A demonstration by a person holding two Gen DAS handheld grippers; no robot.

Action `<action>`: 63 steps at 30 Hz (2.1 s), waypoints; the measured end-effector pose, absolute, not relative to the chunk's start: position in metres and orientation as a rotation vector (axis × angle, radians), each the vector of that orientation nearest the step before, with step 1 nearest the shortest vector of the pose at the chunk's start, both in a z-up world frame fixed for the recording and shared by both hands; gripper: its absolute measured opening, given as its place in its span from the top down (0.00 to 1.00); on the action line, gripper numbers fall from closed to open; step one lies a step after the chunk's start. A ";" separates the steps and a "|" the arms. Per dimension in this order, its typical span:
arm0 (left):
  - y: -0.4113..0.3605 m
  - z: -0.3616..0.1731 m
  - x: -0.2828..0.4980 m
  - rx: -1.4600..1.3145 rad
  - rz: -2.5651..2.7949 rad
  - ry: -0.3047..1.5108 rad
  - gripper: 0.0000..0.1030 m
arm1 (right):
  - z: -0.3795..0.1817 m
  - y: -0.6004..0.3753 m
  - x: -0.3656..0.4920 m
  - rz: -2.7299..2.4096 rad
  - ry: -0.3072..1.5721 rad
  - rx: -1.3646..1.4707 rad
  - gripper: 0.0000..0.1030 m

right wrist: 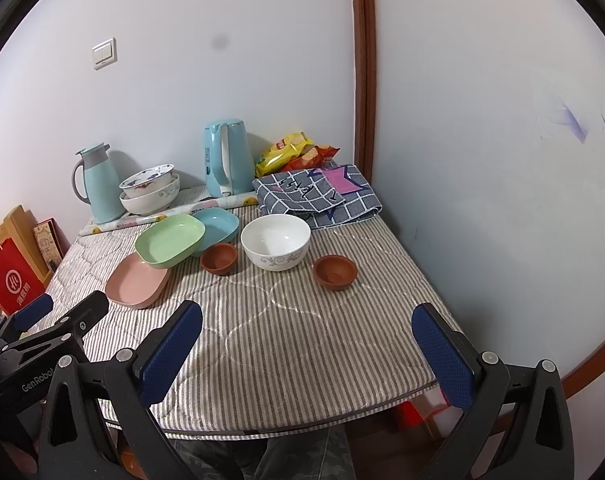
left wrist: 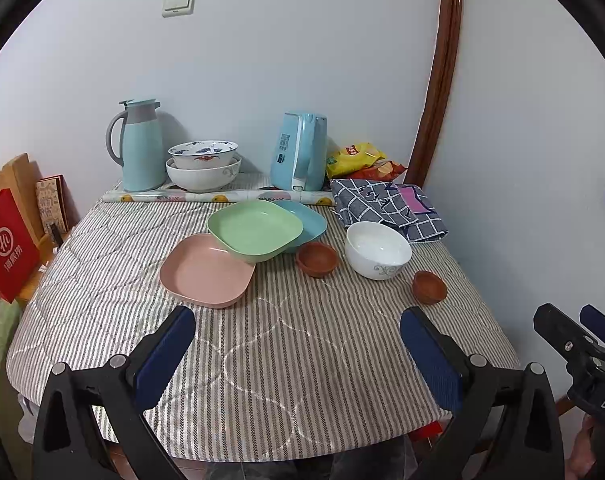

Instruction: Organize plates and bowls

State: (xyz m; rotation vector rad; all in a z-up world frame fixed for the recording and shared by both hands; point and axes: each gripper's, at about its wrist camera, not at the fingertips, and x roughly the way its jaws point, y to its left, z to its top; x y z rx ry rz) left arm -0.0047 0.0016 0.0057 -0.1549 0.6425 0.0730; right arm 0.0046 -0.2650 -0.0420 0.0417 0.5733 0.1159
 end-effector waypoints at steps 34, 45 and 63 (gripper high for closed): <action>0.017 0.007 0.068 -0.148 0.151 0.705 0.00 | -0.052 -0.244 0.091 0.160 0.712 0.032 0.00; 0.033 -0.004 0.120 -0.156 0.168 0.752 0.00 | -0.054 -0.224 0.143 0.239 0.721 0.014 0.00; 0.109 -0.046 0.199 -0.247 0.219 0.869 0.07 | -0.072 -0.141 0.240 0.369 0.779 -0.021 0.12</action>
